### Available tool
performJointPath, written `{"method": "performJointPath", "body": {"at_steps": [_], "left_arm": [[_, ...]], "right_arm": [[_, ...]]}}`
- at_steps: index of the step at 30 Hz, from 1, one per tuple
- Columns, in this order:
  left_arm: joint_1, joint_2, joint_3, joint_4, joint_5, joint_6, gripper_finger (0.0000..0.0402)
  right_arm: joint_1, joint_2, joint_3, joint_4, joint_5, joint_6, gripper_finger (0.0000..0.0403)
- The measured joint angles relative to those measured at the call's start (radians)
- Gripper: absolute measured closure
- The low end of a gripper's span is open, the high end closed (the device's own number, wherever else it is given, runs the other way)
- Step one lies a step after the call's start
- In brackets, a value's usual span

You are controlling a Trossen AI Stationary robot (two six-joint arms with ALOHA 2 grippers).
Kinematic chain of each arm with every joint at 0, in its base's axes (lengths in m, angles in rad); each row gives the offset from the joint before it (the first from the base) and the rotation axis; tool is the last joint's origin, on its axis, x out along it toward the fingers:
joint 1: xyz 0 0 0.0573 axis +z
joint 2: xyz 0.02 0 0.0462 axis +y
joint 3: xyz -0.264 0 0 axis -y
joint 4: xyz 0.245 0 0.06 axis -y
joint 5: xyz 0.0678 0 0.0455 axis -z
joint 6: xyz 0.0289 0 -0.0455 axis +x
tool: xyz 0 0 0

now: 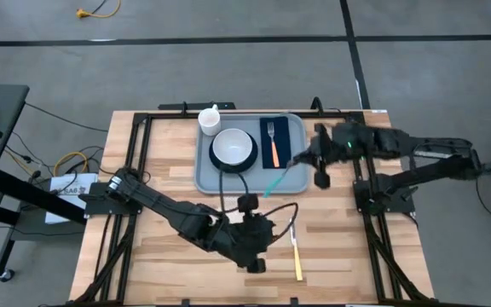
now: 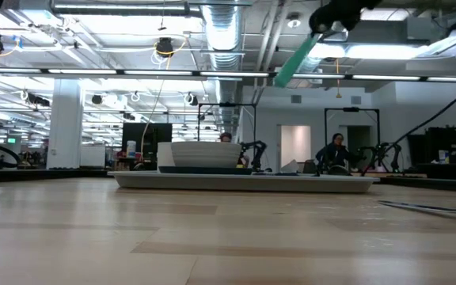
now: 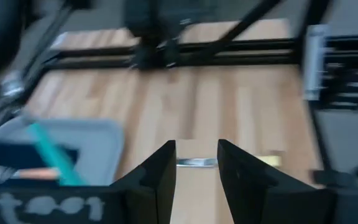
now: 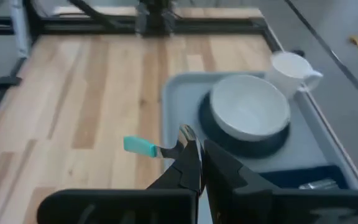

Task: Set up tray
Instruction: Put the blue spoon on the blue napkin to the right of the green plate

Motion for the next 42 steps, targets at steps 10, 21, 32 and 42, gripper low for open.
{"method": "performJointPath", "body": {"at_steps": [10, 21, 32, 42], "left_arm": [[0.084, -0.033, -0.008, 0.229, 0.268, 0.256, 0.0294], [0.243, -0.236, -0.425, 0.434, 0.415, 0.276, 0.0294], [0.466, -0.904, -1.376, 1.062, 0.592, 0.223, 0.0294], [0.501, -1.06, -1.566, 1.049, 0.593, 0.254, 0.0294]], "right_arm": [[-0.365, 0.3, 0.233, -0.199, -0.343, -0.251, 0.0403], [-0.596, 0.621, 0.59, -0.581, -0.543, -0.545, 0.0403], [-0.678, 0.655, 0.661, -0.603, -0.567, -0.726, 0.0403], [-0.68, 1.032, 1.021, -0.825, -0.595, -0.783, 0.0403]]}}
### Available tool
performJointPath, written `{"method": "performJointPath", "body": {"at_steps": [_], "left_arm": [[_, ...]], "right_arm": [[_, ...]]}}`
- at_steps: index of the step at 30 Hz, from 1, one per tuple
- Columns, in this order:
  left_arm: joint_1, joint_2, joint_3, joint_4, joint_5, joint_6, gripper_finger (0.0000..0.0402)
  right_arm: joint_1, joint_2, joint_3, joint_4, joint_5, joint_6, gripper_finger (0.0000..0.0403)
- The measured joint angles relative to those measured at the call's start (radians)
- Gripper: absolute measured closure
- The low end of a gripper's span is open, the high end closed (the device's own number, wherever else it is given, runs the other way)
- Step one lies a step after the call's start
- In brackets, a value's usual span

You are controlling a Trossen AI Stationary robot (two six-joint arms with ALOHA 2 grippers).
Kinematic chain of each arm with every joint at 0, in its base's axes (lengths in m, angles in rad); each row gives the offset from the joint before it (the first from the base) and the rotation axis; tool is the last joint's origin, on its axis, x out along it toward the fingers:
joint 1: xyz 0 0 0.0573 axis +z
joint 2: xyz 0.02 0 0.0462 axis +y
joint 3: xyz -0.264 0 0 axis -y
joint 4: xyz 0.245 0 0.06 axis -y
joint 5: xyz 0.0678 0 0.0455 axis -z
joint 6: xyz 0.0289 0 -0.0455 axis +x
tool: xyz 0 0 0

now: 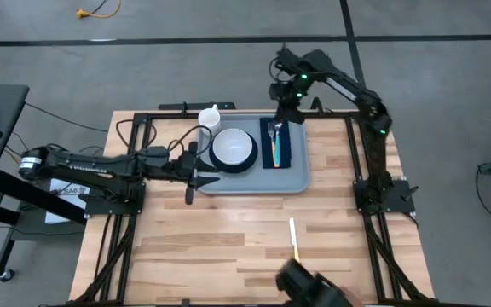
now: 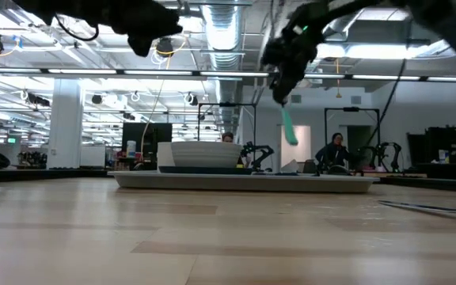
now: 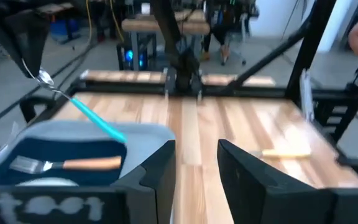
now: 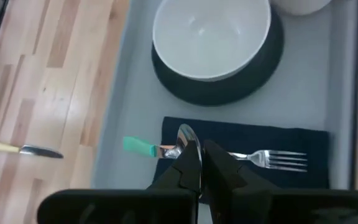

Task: Set up tray
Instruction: Put the blue spoon on the blue napkin to the right of the green plate

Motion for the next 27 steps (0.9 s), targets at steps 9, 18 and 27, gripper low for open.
{"method": "performJointPath", "body": {"at_steps": [9, 18, 27], "left_arm": [[0.0, 0.0, -0.001, -0.041, -0.008, 0.029, 0.0294], [0.016, 0.0, -0.001, -0.097, -0.002, 0.071, 0.0294], [0.018, 0.0, -0.001, -0.127, -0.001, 0.051, 0.0294]], "right_arm": [[-0.048, 0.279, 0.264, -0.122, -0.076, -0.072, 0.0403], [-0.099, 0.373, 0.273, -0.116, -0.132, -0.132, 0.0403], [-0.091, 0.398, 0.272, -0.108, -0.161, -0.211, 0.0403]]}}
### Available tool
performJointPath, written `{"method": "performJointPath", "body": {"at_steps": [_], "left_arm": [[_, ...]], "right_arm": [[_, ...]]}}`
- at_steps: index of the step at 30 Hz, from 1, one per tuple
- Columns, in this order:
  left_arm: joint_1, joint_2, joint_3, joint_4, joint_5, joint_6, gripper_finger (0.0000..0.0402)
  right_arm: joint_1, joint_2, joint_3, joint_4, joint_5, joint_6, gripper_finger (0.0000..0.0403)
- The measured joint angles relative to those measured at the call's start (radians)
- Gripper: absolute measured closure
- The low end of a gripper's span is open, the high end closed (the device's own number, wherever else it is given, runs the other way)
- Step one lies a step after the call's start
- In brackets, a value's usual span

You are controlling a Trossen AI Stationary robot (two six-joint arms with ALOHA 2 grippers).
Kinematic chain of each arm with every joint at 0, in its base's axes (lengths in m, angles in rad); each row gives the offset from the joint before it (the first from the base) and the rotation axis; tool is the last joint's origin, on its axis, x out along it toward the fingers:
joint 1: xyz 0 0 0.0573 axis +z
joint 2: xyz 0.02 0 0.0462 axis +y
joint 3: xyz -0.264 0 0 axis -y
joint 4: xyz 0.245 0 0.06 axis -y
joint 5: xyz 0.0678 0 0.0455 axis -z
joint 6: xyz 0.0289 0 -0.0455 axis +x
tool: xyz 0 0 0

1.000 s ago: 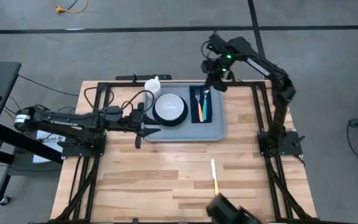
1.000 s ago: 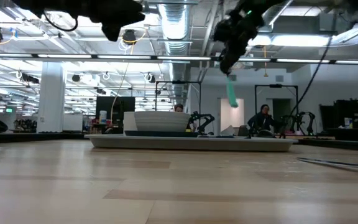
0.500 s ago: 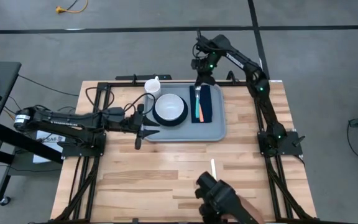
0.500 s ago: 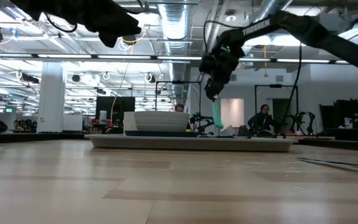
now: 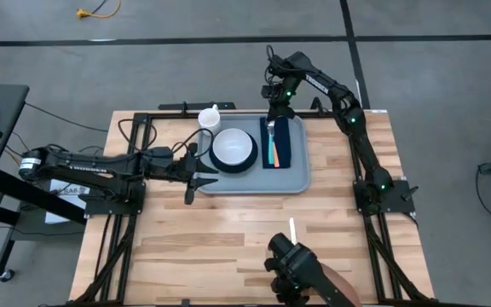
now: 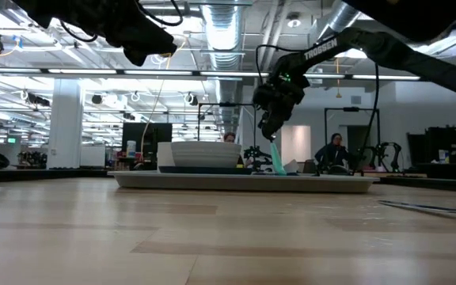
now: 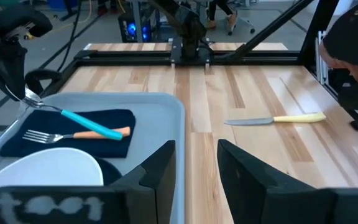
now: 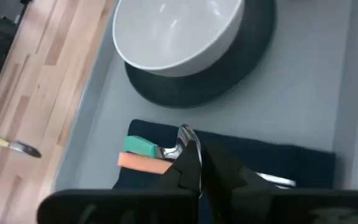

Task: Set up tray
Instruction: Put the blue spoon on the blue napkin to the right of the green plate

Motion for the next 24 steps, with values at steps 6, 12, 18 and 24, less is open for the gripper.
{"method": "performJointPath", "body": {"at_steps": [6, 12, 18, 24], "left_arm": [[0.0, 0.001, 0.0, -0.037, 0.0, -0.013, 0.0294], [0.0, 0.001, 0.0, -0.046, 0.0, -0.014, 0.0294], [0.0, 0.001, 0.0, -0.044, 0.0, -0.014, 0.0294], [0.0, 0.001, 0.0, -0.056, 0.0, -0.029, 0.0294]], "right_arm": [[0.023, 0.002, 0.0, 0.007, -0.002, -0.023, 0.0403], [0.042, 0.028, 0.002, 0.042, -0.001, -0.022, 0.0403], [0.039, 0.045, -0.001, 0.057, 0.011, -0.015, 0.0403], [0.038, 0.045, 0.0, 0.058, 0.036, -0.014, 0.0403]]}}
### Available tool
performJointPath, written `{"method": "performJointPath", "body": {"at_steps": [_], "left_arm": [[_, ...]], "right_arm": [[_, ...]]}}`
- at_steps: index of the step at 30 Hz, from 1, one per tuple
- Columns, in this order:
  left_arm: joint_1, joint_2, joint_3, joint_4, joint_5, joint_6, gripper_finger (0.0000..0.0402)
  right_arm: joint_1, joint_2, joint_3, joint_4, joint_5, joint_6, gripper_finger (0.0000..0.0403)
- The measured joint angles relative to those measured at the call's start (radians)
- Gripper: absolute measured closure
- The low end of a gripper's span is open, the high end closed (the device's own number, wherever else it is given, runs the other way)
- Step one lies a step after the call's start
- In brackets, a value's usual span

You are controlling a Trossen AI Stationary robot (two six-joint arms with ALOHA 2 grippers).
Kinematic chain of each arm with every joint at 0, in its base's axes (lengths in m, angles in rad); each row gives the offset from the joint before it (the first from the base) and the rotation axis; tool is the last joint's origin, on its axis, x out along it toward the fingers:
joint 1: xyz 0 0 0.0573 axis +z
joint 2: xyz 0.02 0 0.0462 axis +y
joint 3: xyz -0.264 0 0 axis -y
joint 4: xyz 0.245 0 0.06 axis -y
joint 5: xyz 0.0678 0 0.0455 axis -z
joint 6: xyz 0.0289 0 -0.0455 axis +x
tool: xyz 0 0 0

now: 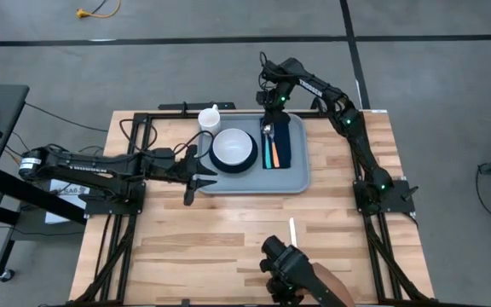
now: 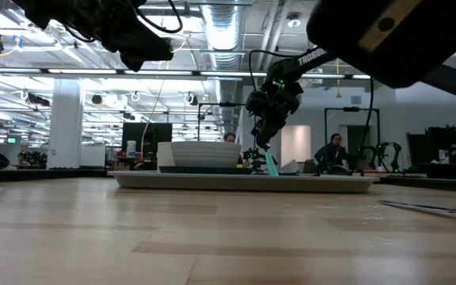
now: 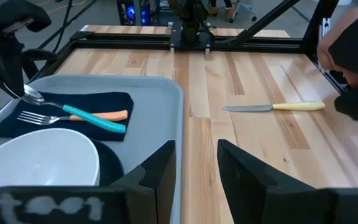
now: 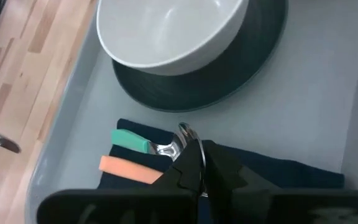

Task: Set up tray
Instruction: Put the blue spoon on the blue napkin to the right of the green plate

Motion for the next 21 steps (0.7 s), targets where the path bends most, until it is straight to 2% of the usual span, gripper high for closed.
{"method": "performJointPath", "body": {"at_steps": [8, 15, 21], "left_arm": [[0.0, 0.0, 0.0, -0.002, 0.0, -0.001, 0.0294], [0.0, 0.0, 0.0, -0.009, 0.0, -0.001, 0.0294], [0.0, 0.0, 0.0, -0.009, 0.0, -0.001, 0.0294]], "right_arm": [[-0.004, 0.0, 0.0, 0.066, 0.103, 0.135, 0.0402], [-0.005, 0.0, 0.0, 0.069, 0.114, 0.15, 0.0401], [-0.005, 0.0, 0.0, 0.076, 0.152, 0.187, 0.0366]]}}
